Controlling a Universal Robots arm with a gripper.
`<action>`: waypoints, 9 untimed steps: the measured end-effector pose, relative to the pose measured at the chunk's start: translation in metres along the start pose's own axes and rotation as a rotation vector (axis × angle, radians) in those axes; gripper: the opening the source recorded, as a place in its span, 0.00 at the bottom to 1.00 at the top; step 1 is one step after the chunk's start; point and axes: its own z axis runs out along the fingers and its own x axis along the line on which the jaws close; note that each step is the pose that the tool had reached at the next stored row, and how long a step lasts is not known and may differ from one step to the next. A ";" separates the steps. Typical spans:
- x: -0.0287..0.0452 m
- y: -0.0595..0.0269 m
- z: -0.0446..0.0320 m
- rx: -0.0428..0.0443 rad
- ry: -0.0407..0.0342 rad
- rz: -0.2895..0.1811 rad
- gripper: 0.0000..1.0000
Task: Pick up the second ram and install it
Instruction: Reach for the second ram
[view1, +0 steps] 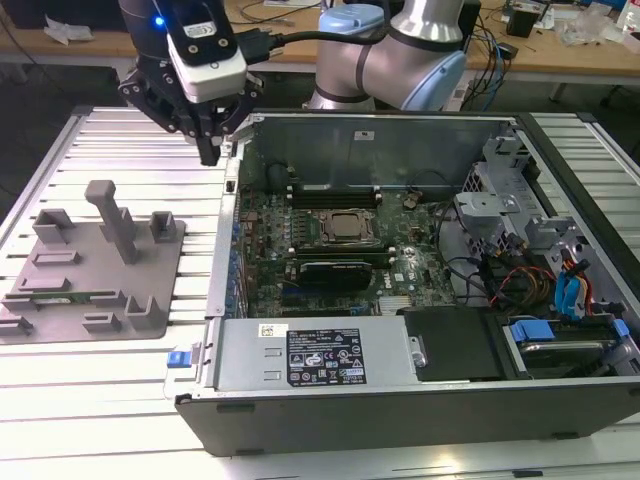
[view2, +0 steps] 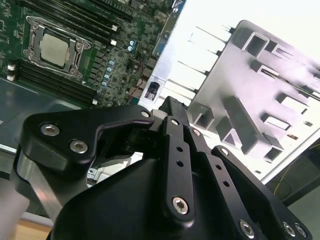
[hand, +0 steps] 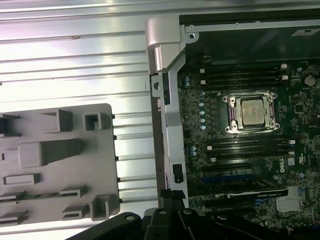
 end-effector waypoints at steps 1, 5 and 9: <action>0.0018 -0.0001 0.0000 0.0000 0.0000 0.000 0.08; 0.0113 -0.0009 -0.0003 0.0000 0.0000 0.000 0.08; 0.0194 -0.0015 -0.0004 0.0000 -0.0001 0.000 0.08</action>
